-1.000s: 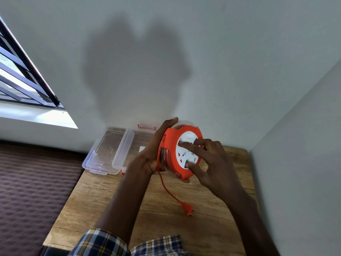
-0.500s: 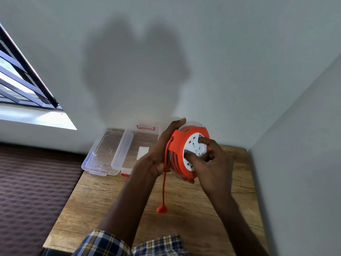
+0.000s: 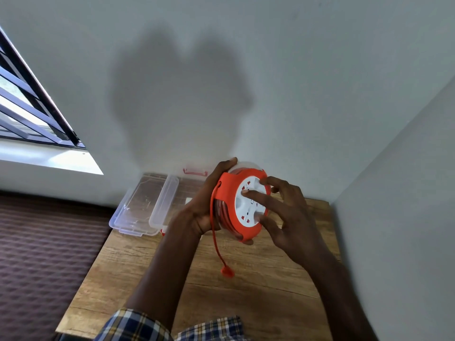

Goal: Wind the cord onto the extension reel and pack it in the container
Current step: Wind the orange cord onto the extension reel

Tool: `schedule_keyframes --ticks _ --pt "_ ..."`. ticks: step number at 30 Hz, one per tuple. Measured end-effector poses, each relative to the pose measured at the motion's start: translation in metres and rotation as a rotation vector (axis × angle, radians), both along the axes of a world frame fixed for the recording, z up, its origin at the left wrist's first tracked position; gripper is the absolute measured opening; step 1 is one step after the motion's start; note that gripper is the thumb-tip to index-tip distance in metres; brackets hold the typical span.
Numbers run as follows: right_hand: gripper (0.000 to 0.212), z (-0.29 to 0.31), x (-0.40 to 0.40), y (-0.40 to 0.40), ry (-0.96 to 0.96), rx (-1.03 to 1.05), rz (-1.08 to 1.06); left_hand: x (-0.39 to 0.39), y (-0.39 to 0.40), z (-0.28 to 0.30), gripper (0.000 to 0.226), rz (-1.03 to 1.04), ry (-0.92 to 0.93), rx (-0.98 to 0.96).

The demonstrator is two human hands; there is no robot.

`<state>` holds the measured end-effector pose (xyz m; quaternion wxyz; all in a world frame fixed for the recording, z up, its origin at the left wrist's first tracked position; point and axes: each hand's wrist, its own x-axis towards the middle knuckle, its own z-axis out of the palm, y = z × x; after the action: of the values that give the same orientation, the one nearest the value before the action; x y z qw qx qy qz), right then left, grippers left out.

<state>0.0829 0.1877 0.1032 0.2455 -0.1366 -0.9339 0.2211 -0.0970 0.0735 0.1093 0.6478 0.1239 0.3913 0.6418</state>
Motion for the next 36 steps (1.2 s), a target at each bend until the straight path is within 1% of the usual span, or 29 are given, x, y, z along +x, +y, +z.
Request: schedule_keyframes --ticks 3,4,6,10,14,18,21,24,27,30,33,35,36 --pt "0.063 0.001 0.003 0.009 0.006 0.061 0.101 0.002 -0.002 0.001 0.069 -0.044 -0.044 0.041" --pt "0.063 0.001 0.003 0.010 -0.005 0.068 0.130 0.002 -0.001 0.000 0.068 -0.054 -0.050 0.050" --pt "0.057 0.000 0.003 0.010 -0.030 0.089 0.158 0.004 0.000 0.000 0.067 -0.054 -0.063 0.053" --pt "0.046 0.004 0.003 0.013 -0.042 0.150 0.097 0.005 0.002 -0.001 0.073 -0.058 -0.099 0.034" --pt "0.051 0.004 0.004 0.015 -0.024 0.213 0.069 0.005 0.006 0.001 0.074 -0.062 -0.086 0.017" --pt "0.053 0.002 0.003 0.017 0.017 0.209 0.051 0.006 0.005 0.003 0.070 -0.062 -0.059 0.021" --pt "0.053 -0.004 0.000 0.010 0.047 0.072 0.021 0.005 0.004 0.004 0.064 -0.035 -0.010 0.016" --pt "0.062 -0.010 -0.003 -0.004 0.076 -0.077 -0.058 0.005 0.004 0.004 0.059 0.006 0.045 0.012" --pt "0.068 -0.015 -0.008 -0.020 0.145 -0.181 -0.177 0.005 0.002 0.004 0.057 0.041 0.047 0.016" --pt "0.067 -0.017 -0.018 -0.038 0.224 -0.444 -0.347 0.007 0.003 0.006 0.057 0.058 0.055 0.022" --pt "0.052 -0.017 -0.030 -0.049 0.332 -0.749 -0.485 0.014 0.008 0.010 0.058 0.057 0.109 -0.010" --pt "0.049 -0.014 -0.035 -0.048 0.356 -0.916 -0.553 0.015 0.010 0.011 0.057 0.072 0.141 -0.037" --pt "0.049 -0.012 -0.036 -0.046 0.341 -0.965 -0.559 0.015 0.010 0.011 0.057 0.070 0.152 -0.041"
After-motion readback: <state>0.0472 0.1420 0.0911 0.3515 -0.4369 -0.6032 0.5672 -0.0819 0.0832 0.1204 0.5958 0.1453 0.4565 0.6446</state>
